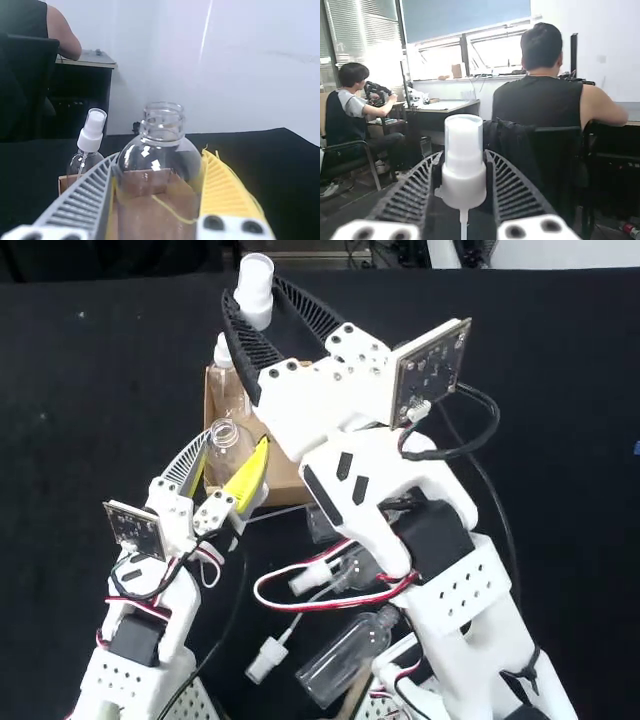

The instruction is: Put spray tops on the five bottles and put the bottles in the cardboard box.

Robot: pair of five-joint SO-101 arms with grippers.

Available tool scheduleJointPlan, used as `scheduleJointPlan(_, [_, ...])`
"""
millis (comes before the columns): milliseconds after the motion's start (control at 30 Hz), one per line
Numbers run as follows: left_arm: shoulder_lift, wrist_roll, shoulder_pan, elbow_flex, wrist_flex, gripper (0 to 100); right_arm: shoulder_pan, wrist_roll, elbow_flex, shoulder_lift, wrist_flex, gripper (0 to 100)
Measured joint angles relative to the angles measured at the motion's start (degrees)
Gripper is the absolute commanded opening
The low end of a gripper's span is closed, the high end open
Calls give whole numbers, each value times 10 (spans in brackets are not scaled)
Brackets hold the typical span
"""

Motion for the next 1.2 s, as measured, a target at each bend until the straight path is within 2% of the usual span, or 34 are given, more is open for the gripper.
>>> scheduleJointPlan(267, [0,0,0,0,0,30,-66,0,35,-9,0,11])
scheduleJointPlan(1200, [0,0,0,0,0,30,-50,0,56,-19,-52,11])
